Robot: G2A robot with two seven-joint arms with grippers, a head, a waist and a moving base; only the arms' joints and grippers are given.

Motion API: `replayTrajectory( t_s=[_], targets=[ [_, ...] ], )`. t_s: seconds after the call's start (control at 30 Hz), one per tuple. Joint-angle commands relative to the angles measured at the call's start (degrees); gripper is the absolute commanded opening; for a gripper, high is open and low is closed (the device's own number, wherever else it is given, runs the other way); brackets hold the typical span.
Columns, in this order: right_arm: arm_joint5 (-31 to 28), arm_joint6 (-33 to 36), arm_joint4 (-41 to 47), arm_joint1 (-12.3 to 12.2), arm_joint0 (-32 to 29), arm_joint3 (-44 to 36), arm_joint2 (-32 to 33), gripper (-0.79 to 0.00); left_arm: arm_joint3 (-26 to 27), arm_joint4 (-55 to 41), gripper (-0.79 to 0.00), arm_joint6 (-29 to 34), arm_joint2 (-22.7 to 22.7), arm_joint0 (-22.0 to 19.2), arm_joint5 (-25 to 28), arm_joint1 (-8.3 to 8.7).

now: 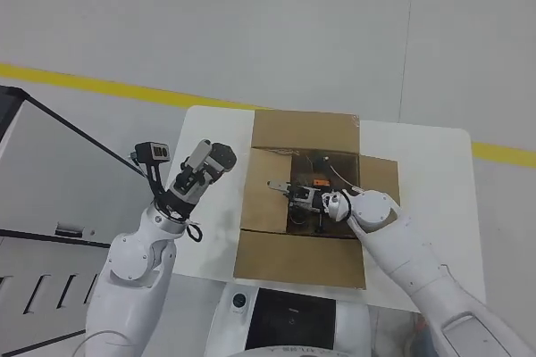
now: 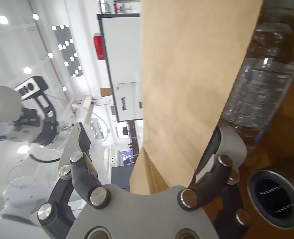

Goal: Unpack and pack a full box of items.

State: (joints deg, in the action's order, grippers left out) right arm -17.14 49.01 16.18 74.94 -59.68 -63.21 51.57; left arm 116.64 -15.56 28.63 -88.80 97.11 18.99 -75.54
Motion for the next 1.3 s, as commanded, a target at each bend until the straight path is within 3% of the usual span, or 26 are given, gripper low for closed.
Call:
replayTrajectory(
  t_s=[0.0, 0.17, 0.43, 0.97, 1.27],
  targets=[
    [-1.22, 0.57, 0.81, -0.16, -0.74, -0.5, 0.5, 0.0, -0.27, 0.08, 0.0, 0.08, 0.33, -0.43, 0.36, 0.04],
    [-3.19, 2.28, 2.72, -0.84, -2.83, -4.23, 2.57, 0.0, -0.79, -0.8, 0.0, 0.45, 0.8, -1.55, 0.91, 0.17],
    [-1.33, 4.95, 3.27, -1.61, -2.88, -11.35, 4.67, 0.0, -0.6, -1.7, 0.0, 0.94, -0.18, -1.78, 0.99, 0.53],
    [-2.64, 2.97, 2.55, 2.53, 5.9, -6.84, -6.15, 0.0, 3.27, -1.39, 0.0, -3.59, -6.14, 2.15, 3.44, 1.08],
    [-2.63, 3.4, 3.26, 2.69, 6.24, -6.56, -6.35, 0.0, 4.56, -5.06, 0.0, -2.28, -6.5, 2.91, 4.05, 1.15]
  ],
)
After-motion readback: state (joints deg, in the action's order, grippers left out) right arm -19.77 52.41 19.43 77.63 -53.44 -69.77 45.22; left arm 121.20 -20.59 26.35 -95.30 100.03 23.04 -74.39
